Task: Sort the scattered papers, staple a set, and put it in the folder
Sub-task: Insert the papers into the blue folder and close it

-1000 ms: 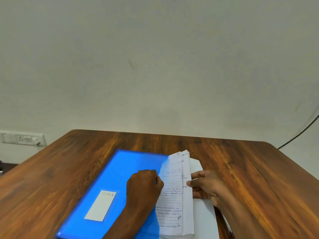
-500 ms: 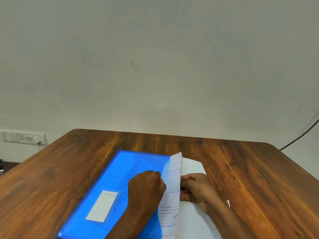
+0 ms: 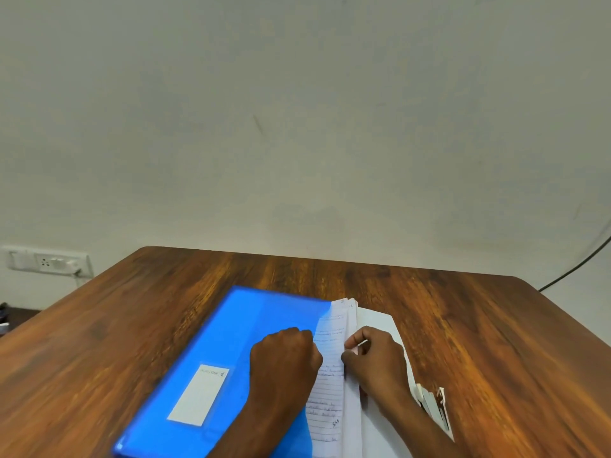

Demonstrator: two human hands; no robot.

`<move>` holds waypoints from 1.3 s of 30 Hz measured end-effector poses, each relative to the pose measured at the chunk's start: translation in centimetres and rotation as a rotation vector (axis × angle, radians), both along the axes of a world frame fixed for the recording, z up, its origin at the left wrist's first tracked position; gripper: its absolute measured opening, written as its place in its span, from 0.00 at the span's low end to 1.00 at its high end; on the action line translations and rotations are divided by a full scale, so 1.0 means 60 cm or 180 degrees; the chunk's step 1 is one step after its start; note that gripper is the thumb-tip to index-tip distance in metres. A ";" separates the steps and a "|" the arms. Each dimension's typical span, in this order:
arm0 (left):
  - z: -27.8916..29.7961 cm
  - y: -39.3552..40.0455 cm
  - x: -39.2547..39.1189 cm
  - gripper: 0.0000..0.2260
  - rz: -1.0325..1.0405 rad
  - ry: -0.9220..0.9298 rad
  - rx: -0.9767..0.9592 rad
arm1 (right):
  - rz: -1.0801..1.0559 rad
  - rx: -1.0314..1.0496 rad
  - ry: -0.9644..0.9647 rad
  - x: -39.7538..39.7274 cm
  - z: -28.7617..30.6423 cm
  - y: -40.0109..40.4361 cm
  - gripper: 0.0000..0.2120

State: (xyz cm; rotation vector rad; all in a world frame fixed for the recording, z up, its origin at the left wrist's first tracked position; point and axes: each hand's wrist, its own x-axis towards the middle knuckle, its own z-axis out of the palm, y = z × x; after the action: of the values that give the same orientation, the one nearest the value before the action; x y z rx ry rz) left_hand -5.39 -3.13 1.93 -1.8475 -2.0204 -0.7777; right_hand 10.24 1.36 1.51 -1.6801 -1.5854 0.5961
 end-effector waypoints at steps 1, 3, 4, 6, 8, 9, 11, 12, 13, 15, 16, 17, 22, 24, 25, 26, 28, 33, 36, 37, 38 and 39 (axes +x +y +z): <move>-0.001 0.001 0.000 0.16 0.0013 -0.0013 -0.0019 | 0.0021 0.0060 -0.0085 -0.003 -0.003 0.000 0.07; -0.005 0.003 -0.001 0.14 0.0036 -0.0068 -0.0066 | 0.0083 0.0072 -0.0028 -0.005 -0.007 0.003 0.05; -0.006 0.004 -0.001 0.14 0.0038 -0.0100 -0.0078 | 0.0105 0.0032 0.0058 -0.004 -0.009 0.006 0.05; -0.007 0.004 0.000 0.14 0.0016 -0.0131 -0.0059 | 0.0101 -0.0064 0.0275 0.000 -0.009 0.009 0.05; -0.005 0.003 0.001 0.16 -0.0016 -0.0101 0.0002 | 0.0020 -0.0174 0.0649 0.006 -0.003 0.011 0.05; -0.004 0.002 0.003 0.17 -0.0028 -0.0076 0.0038 | -0.0011 -0.0265 0.0927 0.008 0.001 0.011 0.05; -0.002 0.000 0.005 0.18 -0.0042 -0.0023 0.0076 | 0.0008 -0.0510 0.1440 0.009 0.009 0.008 0.12; -0.001 -0.001 0.006 0.19 -0.0058 -0.0007 0.0088 | 0.0041 -0.0638 0.1584 0.009 0.011 0.006 0.16; 0.000 -0.003 0.007 0.20 -0.0080 0.0008 0.0105 | 0.0081 -0.0759 0.1670 0.008 0.011 0.004 0.21; 0.001 -0.006 0.010 0.22 -0.0128 0.0032 0.0124 | 0.0164 -0.0954 0.1861 0.005 0.007 0.001 0.20; 0.002 -0.006 0.011 0.23 -0.0146 0.0043 0.0130 | 0.0199 -0.1020 0.1924 0.004 0.005 -0.001 0.17; 0.002 -0.006 0.012 0.23 -0.0158 0.0059 0.0136 | 0.0221 -0.1049 0.1929 0.003 0.004 -0.002 0.13; -0.003 -0.006 0.016 0.25 -0.0217 0.0199 0.0191 | 0.0216 -0.1067 0.1931 -0.008 0.001 -0.007 0.08; -0.005 -0.005 0.018 0.25 -0.0223 0.0267 0.0190 | 0.0233 -0.1066 0.1935 -0.015 0.000 -0.007 0.08; -0.006 -0.004 0.019 0.24 -0.0216 0.0296 0.0180 | 0.0231 -0.1059 0.1947 -0.019 -0.001 -0.007 0.08; -0.006 -0.004 0.019 0.22 -0.0200 0.0317 0.0163 | 0.0226 -0.1062 0.1957 -0.021 -0.001 -0.007 0.08; -0.005 -0.004 0.020 0.20 -0.0154 0.0346 0.0139 | 0.0221 -0.1082 0.2023 -0.025 0.000 -0.006 0.08; -0.007 -0.003 0.027 0.19 -0.0153 0.0446 0.0093 | 0.0201 -0.1199 0.1990 -0.032 0.001 0.001 0.06; -0.004 -0.004 0.031 0.18 -0.0186 0.0519 0.0099 | 0.0239 -0.1203 0.1757 -0.038 0.004 0.006 0.06; -0.004 -0.004 0.030 0.18 -0.0182 0.0509 0.0104 | 0.0240 -0.1215 0.1695 -0.041 0.005 0.007 0.06; -0.003 -0.005 0.029 0.19 -0.0173 0.0478 0.0112 | 0.0253 -0.1230 0.1652 -0.043 0.006 0.007 0.07; -0.004 -0.005 0.026 0.18 -0.0159 0.0445 0.0123 | 0.0281 -0.1256 0.1624 -0.045 0.009 0.008 0.07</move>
State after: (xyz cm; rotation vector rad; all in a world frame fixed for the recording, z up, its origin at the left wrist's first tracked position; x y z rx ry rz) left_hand -3.83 -3.42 1.68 -1.8816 -1.8674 -0.6757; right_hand 7.54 1.84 2.05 -1.5583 -1.2230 1.3351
